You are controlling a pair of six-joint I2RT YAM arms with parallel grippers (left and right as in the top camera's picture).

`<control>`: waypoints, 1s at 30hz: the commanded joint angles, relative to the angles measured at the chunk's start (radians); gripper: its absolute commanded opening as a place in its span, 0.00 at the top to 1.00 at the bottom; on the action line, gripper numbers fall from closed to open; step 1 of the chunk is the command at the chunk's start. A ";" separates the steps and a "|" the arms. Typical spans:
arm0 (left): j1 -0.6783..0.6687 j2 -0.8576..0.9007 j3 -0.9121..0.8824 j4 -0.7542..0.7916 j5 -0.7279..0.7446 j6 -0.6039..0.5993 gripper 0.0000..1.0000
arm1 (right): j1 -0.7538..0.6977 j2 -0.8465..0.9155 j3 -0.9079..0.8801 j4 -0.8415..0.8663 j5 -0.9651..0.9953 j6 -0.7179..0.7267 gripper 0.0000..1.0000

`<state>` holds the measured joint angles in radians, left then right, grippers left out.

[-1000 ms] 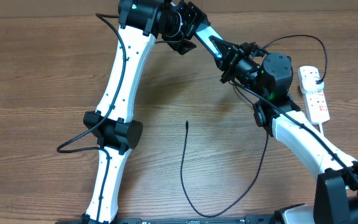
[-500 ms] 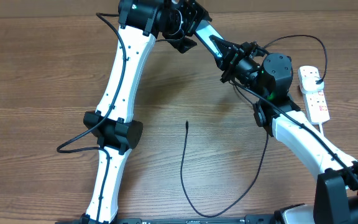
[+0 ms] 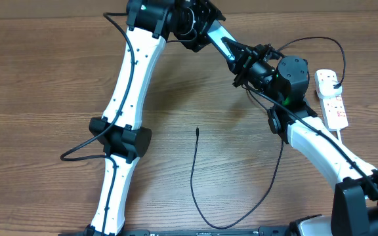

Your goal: Plug charger to phone and switch on socket

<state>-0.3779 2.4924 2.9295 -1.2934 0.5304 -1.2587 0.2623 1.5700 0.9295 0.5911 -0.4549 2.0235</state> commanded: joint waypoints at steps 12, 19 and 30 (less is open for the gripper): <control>-0.018 -0.001 0.018 0.000 0.000 -0.001 0.36 | 0.002 -0.008 0.020 0.026 0.001 0.138 0.96; -0.023 -0.001 0.018 0.001 -0.007 -0.002 0.41 | 0.002 -0.008 0.020 0.026 -0.003 0.138 0.96; -0.026 -0.001 0.018 0.012 -0.011 -0.002 0.52 | 0.002 -0.008 0.020 0.026 -0.010 0.138 0.96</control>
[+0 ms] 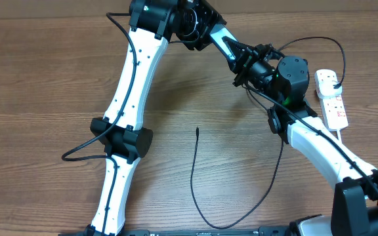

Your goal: Plug charger to phone and switch on socket

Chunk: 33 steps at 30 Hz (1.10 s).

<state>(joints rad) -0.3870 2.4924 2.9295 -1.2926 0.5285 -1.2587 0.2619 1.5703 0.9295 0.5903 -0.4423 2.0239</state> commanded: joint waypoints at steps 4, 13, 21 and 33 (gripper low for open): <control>-0.018 -0.001 0.018 0.016 -0.014 -0.002 0.55 | 0.003 -0.008 0.020 0.026 -0.021 0.138 0.96; -0.018 0.000 0.018 0.055 0.015 0.007 0.53 | 0.003 -0.008 0.020 0.026 -0.019 0.138 0.96; -0.018 0.007 0.009 0.069 0.016 0.025 0.35 | 0.003 -0.008 0.020 0.026 -0.017 0.138 0.96; -0.017 0.022 0.001 0.146 0.093 0.074 0.02 | 0.000 -0.008 0.020 0.022 0.015 0.138 0.96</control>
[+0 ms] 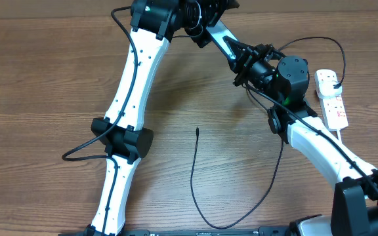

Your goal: Plug charger to phone and switch on socket

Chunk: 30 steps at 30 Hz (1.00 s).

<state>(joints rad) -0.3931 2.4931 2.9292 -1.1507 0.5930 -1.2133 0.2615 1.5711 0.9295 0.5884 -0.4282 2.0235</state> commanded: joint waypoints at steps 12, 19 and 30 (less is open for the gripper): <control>0.015 0.022 0.002 0.004 0.055 0.067 0.00 | 0.000 -0.009 0.020 0.025 0.051 0.138 0.96; 0.032 0.022 0.002 0.019 0.082 0.118 0.00 | 0.000 -0.009 0.020 0.025 0.081 0.138 0.96; 0.034 0.022 -0.002 0.065 0.125 0.117 0.00 | 0.000 -0.009 0.020 0.036 0.115 0.138 0.96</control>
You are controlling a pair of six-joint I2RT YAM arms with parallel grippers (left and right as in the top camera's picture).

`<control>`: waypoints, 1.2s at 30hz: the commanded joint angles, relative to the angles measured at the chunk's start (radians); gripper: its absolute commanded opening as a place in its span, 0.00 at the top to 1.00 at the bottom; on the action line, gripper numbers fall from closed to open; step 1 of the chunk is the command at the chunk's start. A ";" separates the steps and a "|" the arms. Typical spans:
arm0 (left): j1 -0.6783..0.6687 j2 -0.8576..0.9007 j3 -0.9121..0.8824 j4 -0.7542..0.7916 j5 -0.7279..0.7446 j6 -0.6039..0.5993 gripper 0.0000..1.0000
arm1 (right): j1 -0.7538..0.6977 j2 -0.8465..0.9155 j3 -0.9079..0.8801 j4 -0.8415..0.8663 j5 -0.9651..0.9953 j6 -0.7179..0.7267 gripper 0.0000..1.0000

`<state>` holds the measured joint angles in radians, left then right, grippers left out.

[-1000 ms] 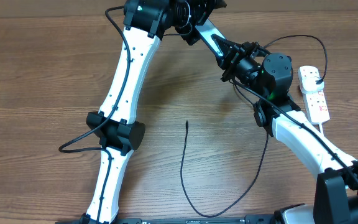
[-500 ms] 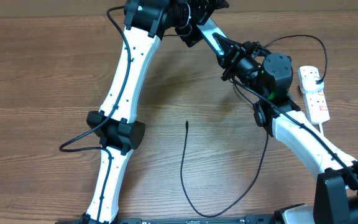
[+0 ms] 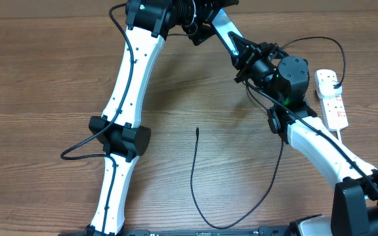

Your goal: Plug charger to phone and switch on socket

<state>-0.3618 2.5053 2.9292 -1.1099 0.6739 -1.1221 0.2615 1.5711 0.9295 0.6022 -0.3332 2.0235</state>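
Observation:
In the overhead view the phone shows as a pale slab held tilted in the air at the far centre of the table. My left gripper is shut on its upper end. The phone's lower end sits between the fingers of my right gripper, which looks shut on it. The black charger cable lies in a loop on the table with its free plug tip at the centre, far from both grippers. At the right edge lies the white power strip with the charger's plug in it.
The wooden table is bare on its left half. My left arm runs from the near edge up across the left centre. The right arm crosses the cable's right-hand run beside the strip.
My left gripper has shifted a little toward the far edge, and the phone's upper end has gone with it. The right gripper has barely moved. The cable and strip lie as before.
At the oldest moment both grippers met at the phone in the air at the far centre. Over the following moments the left wrist crept toward the far edge and the phone tilted with it, its lower end staying at the right gripper. The cable tip stayed on the table.

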 commanded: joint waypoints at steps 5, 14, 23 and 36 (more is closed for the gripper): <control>0.004 0.010 -0.002 0.042 0.059 0.026 0.00 | 0.000 -0.009 0.020 0.039 0.027 0.138 0.96; 0.003 0.035 -0.002 0.041 0.080 0.027 0.00 | -0.010 -0.009 0.020 0.048 0.030 0.138 0.96; 0.003 0.063 -0.002 0.055 0.086 0.027 0.00 | -0.010 -0.009 0.020 0.047 0.045 0.138 0.96; 0.003 0.063 -0.002 0.092 0.105 0.027 0.10 | -0.010 -0.009 0.020 0.040 0.045 0.138 0.96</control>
<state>-0.3618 2.5568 2.9238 -1.0260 0.7513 -1.1225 0.2558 1.5711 0.9295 0.6266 -0.3031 2.0232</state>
